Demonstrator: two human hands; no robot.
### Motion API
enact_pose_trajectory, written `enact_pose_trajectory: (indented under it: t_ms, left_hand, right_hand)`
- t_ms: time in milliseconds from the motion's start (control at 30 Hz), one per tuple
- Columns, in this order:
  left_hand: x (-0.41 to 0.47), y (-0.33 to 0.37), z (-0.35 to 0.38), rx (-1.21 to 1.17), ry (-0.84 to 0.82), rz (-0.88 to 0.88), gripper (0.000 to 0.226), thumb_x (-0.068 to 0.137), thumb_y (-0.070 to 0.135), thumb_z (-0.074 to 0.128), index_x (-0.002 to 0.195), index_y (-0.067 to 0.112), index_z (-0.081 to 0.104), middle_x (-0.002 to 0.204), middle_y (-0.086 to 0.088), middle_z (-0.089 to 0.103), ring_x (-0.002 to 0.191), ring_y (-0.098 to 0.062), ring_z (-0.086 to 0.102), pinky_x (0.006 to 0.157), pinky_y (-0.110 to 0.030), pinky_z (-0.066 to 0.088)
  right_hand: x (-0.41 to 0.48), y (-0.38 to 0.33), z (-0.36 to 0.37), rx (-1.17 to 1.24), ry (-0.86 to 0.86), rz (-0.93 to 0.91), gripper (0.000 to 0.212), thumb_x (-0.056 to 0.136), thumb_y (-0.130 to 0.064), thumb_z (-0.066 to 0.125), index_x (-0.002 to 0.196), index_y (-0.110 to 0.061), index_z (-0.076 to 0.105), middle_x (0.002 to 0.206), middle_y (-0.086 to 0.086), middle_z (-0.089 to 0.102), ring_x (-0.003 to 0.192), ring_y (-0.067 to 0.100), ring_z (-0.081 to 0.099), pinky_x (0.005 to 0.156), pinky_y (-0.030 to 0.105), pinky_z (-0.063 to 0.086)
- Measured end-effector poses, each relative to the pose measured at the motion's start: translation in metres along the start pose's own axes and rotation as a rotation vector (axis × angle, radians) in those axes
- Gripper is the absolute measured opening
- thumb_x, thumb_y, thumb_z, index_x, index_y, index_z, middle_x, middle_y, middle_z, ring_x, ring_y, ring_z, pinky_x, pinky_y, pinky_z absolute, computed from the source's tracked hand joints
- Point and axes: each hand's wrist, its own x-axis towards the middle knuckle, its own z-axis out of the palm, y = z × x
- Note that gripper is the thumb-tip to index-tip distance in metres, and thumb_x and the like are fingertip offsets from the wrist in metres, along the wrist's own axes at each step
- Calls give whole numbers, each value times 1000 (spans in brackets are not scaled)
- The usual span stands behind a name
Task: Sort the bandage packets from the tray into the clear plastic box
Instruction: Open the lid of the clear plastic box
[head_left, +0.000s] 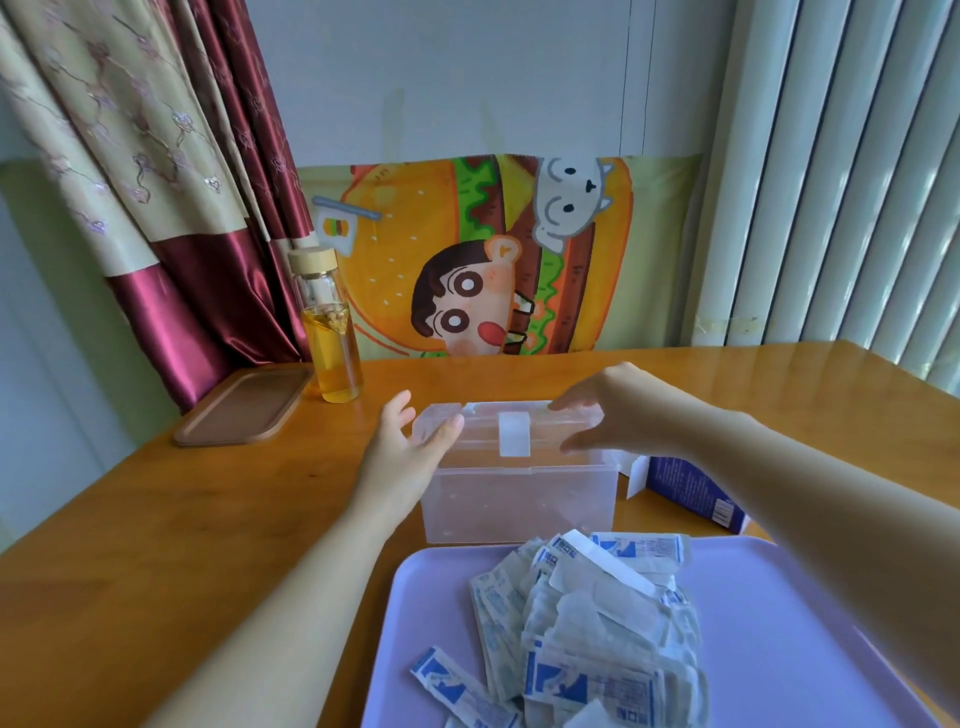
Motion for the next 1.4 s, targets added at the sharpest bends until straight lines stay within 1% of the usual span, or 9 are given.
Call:
enact_pose_trajectory:
  t_ms: [167, 367, 633, 867, 967, 1067, 1200, 1300, 1400]
  left_hand:
    - [1, -10, 2, 27, -54, 24, 88, 80, 38, 71, 148, 28, 17, 154, 2, 26, 134, -19, 39, 99, -33, 39]
    - [-6, -29, 14, 218, -37, 128, 67, 87, 22, 66, 145, 19, 32, 149, 3, 38, 136, -12, 35, 104, -24, 29]
    - [-6, -29, 16, 322, -46, 167, 52, 92, 23, 59, 140, 17, 42, 145, 2, 43, 134, -13, 38, 105, -21, 28]
    - [-9, -27, 17, 294, -28, 170, 51, 92, 24, 59, 139, 19, 42, 142, 5, 46, 131, -11, 41, 99, -18, 30]
    - [-15, -29, 22, 314, 5, 184, 44, 93, 25, 55, 136, 19, 46, 140, 4, 48, 130, -12, 43, 96, -17, 30]
    - [-16, -31, 25, 355, 50, 226, 37, 94, 20, 54, 131, 15, 51, 137, 1, 49, 128, -14, 43, 94, -11, 25]
    - [-23, -26, 23, 364, 140, 363, 29, 90, 9, 56, 118, 13, 61, 129, 0, 48, 120, -5, 43, 93, 1, 19]
    - [-47, -11, 19, 331, 102, 530, 26, 89, 5, 57, 112, 15, 64, 115, 8, 51, 105, 6, 44, 91, 5, 22]
    - [-80, 2, 15, 262, -149, 530, 22, 90, 7, 58, 105, 22, 64, 102, 12, 61, 93, 3, 56, 83, -3, 38]
  right_hand:
    - [13, 6, -17, 155, 167, 28, 39, 82, -41, 65, 115, -19, 62, 113, -2, 65, 104, 15, 59, 89, 28, 48]
    - [47, 20, -8, 315, 439, 243, 25, 94, -19, 50, 117, -9, 47, 112, 9, 58, 83, 20, 50, 57, 25, 37]
    - [62, 22, 47, 445, 261, 426, 78, 91, -8, 52, 150, -24, 3, 139, 17, 40, 96, 25, 49, 65, 24, 40]
    - [52, 35, 71, 493, 83, 533, 47, 95, -24, 52, 139, -10, 43, 126, 14, 56, 98, 27, 58, 81, 33, 47]
    - [39, 29, 66, 376, 37, 482, 49, 92, -28, 56, 138, -12, 45, 132, 11, 53, 109, 26, 55, 83, 30, 44]
    - [17, 16, 55, 235, 161, 336, 40, 92, -22, 56, 132, -16, 52, 136, 7, 51, 118, 24, 51, 93, 29, 41]
    - [-38, -4, 42, 348, 421, 133, 20, 89, -8, 56, 102, -14, 71, 95, 1, 70, 87, 17, 63, 84, 30, 51]
    - [-80, -20, 41, 341, 242, 69, 10, 86, -17, 62, 92, -17, 71, 78, -8, 68, 74, 9, 64, 74, 25, 52]
    - [-113, -34, 38, 260, 20, 37, 16, 81, -36, 68, 91, -24, 70, 73, -17, 64, 70, 3, 61, 65, 17, 50]
